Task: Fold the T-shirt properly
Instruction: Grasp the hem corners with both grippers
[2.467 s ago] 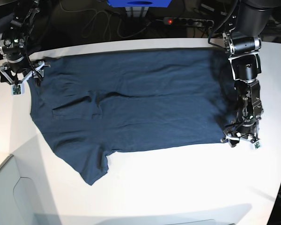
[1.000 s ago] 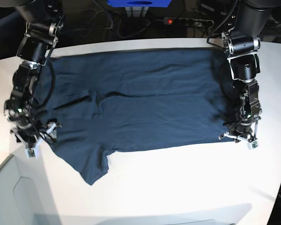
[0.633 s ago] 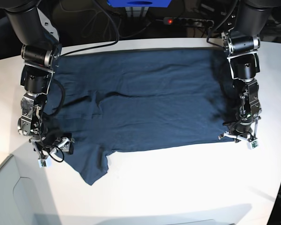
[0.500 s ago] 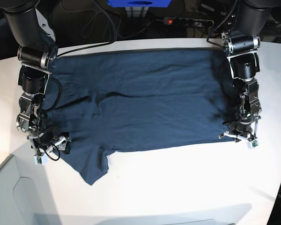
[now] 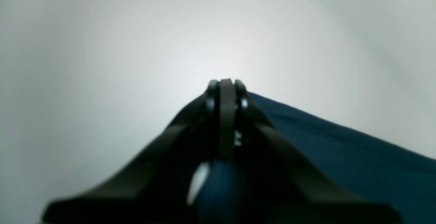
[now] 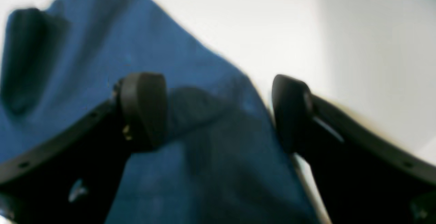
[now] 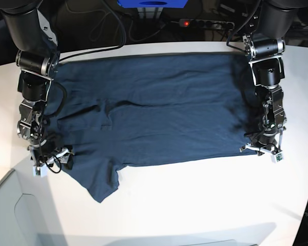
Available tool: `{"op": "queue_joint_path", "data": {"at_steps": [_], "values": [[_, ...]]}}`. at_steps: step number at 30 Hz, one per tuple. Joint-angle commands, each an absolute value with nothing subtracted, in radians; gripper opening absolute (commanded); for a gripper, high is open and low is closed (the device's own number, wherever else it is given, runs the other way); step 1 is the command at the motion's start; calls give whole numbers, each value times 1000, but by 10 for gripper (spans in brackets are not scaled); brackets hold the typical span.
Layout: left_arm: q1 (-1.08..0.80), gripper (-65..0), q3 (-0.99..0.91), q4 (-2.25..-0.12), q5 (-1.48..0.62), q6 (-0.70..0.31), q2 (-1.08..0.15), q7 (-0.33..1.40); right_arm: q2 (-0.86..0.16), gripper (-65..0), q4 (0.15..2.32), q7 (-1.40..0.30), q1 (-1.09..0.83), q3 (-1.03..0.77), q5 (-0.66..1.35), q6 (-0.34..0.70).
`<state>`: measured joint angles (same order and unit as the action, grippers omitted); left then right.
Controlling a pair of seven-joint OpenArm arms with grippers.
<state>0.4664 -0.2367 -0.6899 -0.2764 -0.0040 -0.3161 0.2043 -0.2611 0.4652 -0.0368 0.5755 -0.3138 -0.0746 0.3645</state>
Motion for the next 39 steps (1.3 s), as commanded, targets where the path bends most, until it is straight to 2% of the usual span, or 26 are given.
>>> {"op": "queue_joint_path", "data": {"at_steps": [1, 4, 6, 12, 16, 20, 27, 39], "values": [[484, -650, -237, -700, -277, -2, -328, 213, -274, -187, 455, -35, 604, -315, -74, 360], [484, -650, -237, -700, -275, -2, -328, 213, -274, -190, 395, 18, 604, -314, -74, 360], [484, -650, -237, -700, -275, -2, -328, 213, -274, -215, 392, 22, 604, -306, -74, 360], [484, -650, -237, -700, -275, -2, -328, 213, -272, -440, 395, 21, 604, -191, -74, 360], [484, -650, -237, -700, -275, -2, -328, 213, -272, -519, 395, 22, 604, -185, -74, 358], [484, -650, -237, -700, -275, -2, -328, 213, -275, -649, 395, 25, 608, -188, -71, 357], [481, -650, -242, -757, -282, -2, -308, 223, -288, -649, 568, 19, 535, -240, -68, 357], [257, -650, -248, -1148, -289, -2, -302, 225, -294, -649, 992, -39, 300, -257, -68, 358]]}}
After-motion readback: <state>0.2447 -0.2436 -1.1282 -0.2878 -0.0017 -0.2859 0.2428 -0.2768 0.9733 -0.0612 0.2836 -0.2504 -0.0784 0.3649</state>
